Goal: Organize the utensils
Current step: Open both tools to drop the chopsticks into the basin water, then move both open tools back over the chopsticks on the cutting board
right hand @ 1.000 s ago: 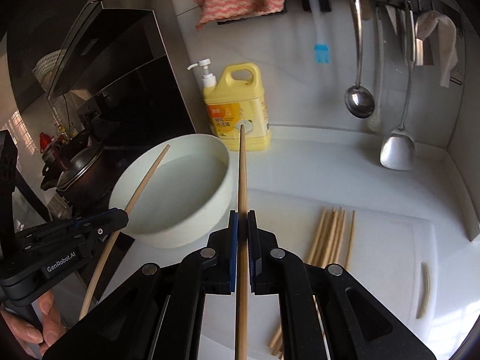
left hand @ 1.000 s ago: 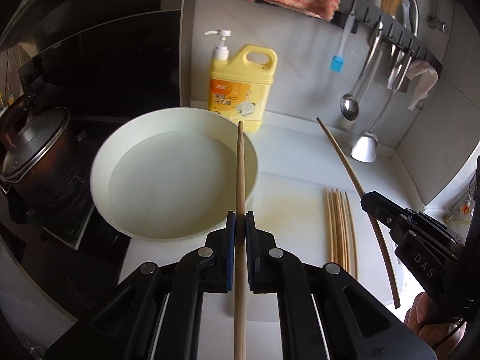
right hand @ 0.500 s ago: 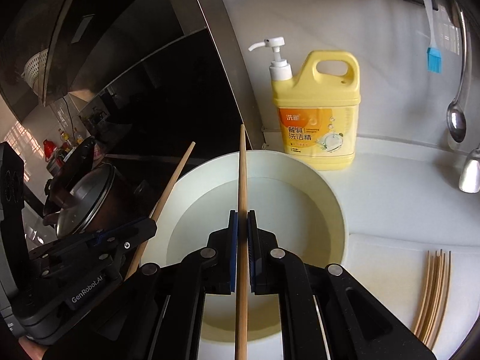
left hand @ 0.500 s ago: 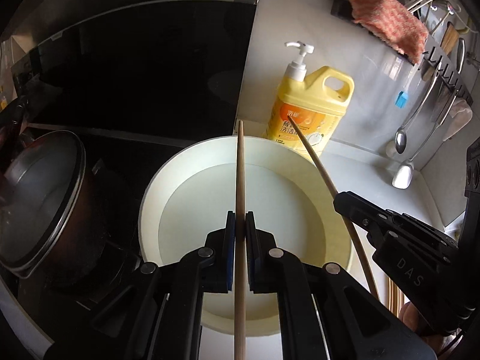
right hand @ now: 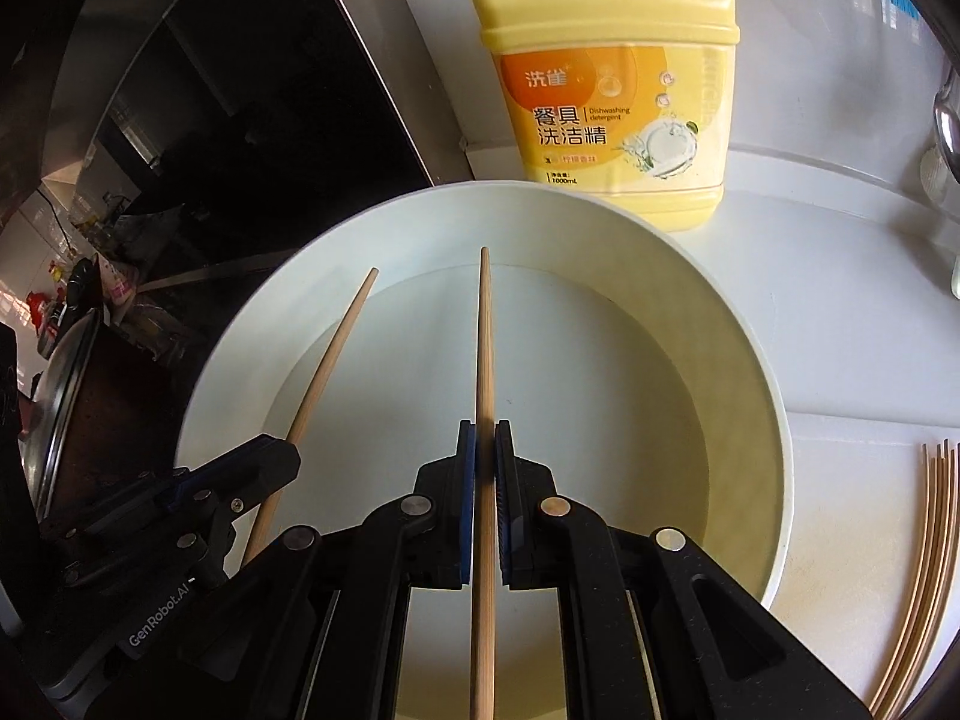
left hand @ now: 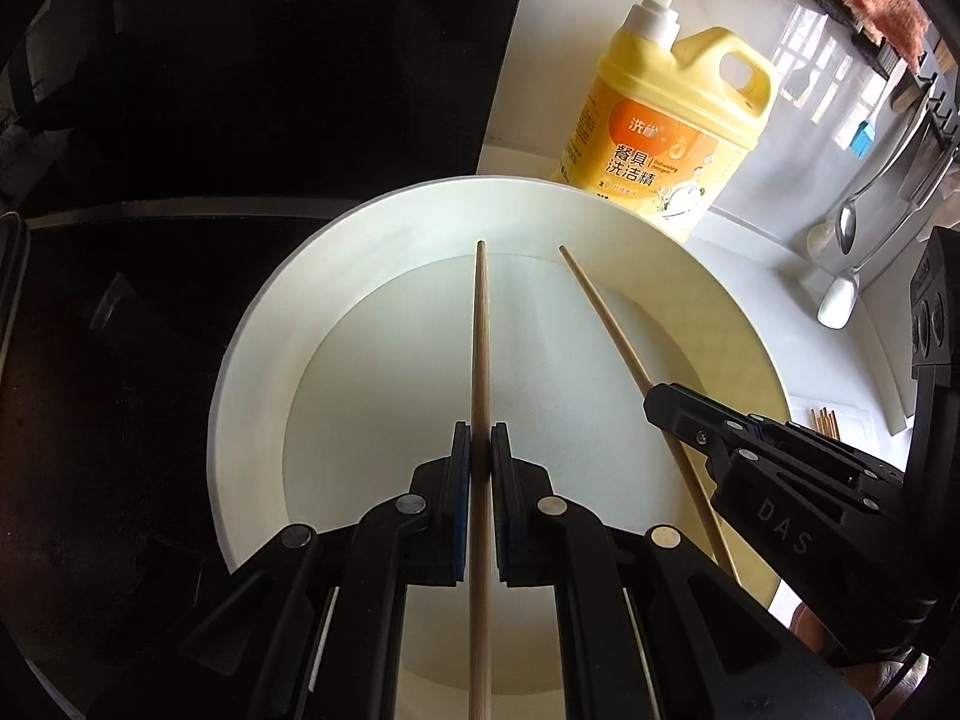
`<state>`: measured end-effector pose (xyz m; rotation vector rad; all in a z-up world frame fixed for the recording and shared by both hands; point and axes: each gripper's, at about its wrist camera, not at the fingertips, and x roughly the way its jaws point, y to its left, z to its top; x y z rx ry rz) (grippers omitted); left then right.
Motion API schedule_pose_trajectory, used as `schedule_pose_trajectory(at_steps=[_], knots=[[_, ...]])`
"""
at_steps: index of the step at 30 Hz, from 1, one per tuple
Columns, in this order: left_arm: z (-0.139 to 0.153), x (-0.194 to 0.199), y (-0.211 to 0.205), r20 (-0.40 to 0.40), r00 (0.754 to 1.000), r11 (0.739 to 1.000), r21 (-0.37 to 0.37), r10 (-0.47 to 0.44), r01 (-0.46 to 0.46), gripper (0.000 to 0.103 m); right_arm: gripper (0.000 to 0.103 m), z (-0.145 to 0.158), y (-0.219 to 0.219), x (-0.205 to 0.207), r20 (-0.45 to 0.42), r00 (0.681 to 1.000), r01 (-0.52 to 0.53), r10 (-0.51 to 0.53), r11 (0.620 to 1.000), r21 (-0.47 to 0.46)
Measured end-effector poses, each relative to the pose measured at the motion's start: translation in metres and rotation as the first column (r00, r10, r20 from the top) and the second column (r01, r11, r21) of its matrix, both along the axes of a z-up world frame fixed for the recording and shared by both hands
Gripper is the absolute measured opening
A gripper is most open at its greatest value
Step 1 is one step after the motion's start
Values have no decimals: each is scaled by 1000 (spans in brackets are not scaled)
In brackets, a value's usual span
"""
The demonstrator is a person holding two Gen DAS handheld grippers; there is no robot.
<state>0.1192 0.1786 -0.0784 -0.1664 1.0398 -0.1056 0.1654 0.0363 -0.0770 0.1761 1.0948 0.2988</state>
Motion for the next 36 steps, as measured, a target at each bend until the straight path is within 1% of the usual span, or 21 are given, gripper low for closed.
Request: schedule_pose_trajectory(at_steps=[8,15,17,18,19,20,21,22,23,24,26,30,34,36], knots=[[-15,10,0,-39,999,1000,5,-7,7,7,6,-15,0,3,-47,999,-3,1,999,-32],[-19,14,-1,-53,999,999,35,-2,4,8,6,-18,1,2,-61,998,-7,4,999,-46],[-19,14,-2,-54,999,999,48,4,-1,8,7,-18,0,2,-61,998,-3,0,999,-48],[-17,13,-2,-53,999,998,56,10,-7,10,10,-18,0,3,-59,998,-1,-2,999,-50],[-16,11,-1,-49,999,998,61,16,-13,17,19,-16,-1,2,-52,999,2,-4,999,-52],[-14,9,0,-41,999,998,66,21,-19,22,24,-14,-3,0,-42,999,6,-8,999,-52],[-11,7,1,-30,999,997,75,30,-27,39,28,-12,-4,2,-30,999,12,-14,999,-52],[-7,5,2,-14,999,996,86,40,-39,54,29,-9,-6,0,-19,1000,17,-18,999,-51],[-3,1,4,7,999,994,94,48,-49,59,29,-6,-8,-2,-10,1000,21,-22,998,-51],[1,-1,6,24,998,994,99,54,-56,62,29,-3,-10,-6,-2,1000,24,-24,998,-51],[7,-6,9,37,998,992,110,58,-62,63,31,1,-14,-9,9,1000,29,-29,998,-51],[15,-13,13,48,996,989,127,74,-79,67,34,8,-19,-20,27,999,35,-34,999,-42],[22,-24,13,61,994,986,133,92,-100,76,41,17,-24,-34,44,998,35,-33,999,-31],[26,-31,11,67,993,985,135,95,-104,80,43,21,-26,-40,52,998,35,-34,999,-25]])
